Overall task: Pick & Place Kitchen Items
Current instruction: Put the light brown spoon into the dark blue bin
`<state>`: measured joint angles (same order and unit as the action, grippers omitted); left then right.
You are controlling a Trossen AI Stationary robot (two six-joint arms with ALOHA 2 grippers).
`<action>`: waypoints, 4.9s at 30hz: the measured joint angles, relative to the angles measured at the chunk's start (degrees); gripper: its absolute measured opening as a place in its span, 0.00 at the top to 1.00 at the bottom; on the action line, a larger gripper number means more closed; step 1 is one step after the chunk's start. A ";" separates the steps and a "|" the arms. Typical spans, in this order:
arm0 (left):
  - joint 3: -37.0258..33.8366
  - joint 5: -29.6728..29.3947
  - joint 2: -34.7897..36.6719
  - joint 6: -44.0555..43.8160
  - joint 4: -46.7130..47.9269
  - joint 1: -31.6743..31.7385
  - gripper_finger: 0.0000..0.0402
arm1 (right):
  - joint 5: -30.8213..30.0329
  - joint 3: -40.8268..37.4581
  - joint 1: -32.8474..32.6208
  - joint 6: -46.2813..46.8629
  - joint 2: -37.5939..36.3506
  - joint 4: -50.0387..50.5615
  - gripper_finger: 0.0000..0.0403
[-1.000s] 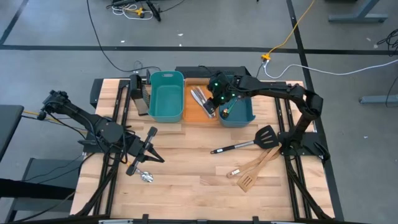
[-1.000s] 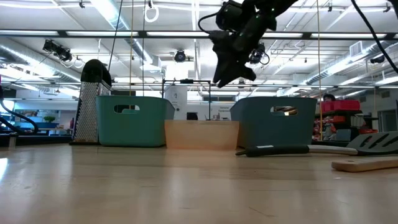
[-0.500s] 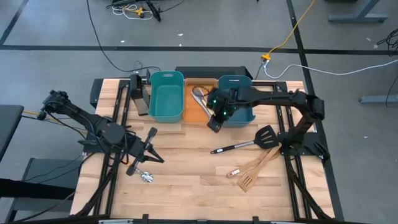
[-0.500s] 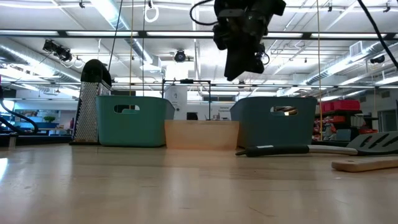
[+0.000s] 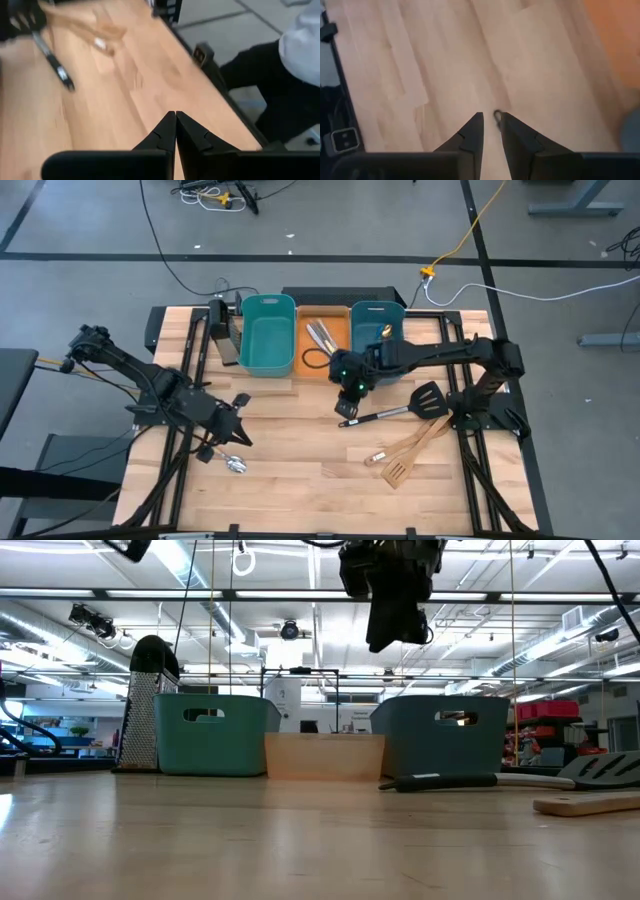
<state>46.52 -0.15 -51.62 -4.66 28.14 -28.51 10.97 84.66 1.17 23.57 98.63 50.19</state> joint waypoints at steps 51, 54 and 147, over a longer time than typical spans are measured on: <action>0.00 1.84 -31.31 -20.73 27.88 -19.39 0.95 | -12.07 0.02 -8.52 2.59 0.04 -4.32 0.81; 0.00 1.82 -31.59 -20.14 26.22 -19.39 0.91 | -12.07 0.01 -8.52 2.68 0.04 -4.34 0.81; -0.04 -5.76 -41.50 -26.29 17.12 -18.18 0.94 | -19.13 0.00 -13.77 -0.54 0.07 -6.72 0.81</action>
<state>46.48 -5.91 -93.12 -30.95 45.26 -46.70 -8.16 84.66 -12.60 23.03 98.70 43.47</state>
